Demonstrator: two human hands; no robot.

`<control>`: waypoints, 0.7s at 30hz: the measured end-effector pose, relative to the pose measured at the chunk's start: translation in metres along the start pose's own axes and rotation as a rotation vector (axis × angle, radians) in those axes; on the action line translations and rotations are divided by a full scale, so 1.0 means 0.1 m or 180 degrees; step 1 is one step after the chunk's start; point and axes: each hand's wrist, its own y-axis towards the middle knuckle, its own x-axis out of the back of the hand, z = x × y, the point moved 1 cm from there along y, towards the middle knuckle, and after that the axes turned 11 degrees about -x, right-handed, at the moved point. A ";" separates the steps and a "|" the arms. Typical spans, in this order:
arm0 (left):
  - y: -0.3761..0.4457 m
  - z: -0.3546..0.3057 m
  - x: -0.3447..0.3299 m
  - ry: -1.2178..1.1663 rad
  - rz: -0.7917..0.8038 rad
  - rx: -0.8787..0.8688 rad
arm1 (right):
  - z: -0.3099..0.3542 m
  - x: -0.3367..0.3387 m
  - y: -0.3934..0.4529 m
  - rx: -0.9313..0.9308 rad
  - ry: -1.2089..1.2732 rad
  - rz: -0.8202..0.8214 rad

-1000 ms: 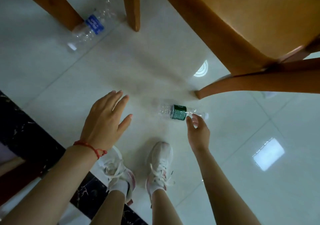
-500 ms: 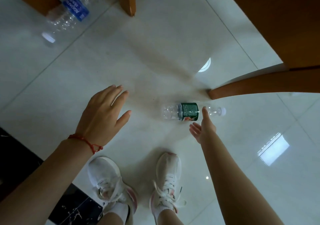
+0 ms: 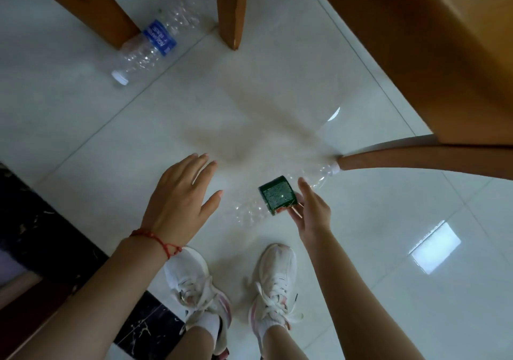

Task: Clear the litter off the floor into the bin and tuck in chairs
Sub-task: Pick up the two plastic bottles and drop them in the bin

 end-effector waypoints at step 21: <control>0.14 0.92 0.33 -0.0776 -0.0918 0.1159 | 0.59 -1.41 -0.77 0.2352 -0.2115 0.1070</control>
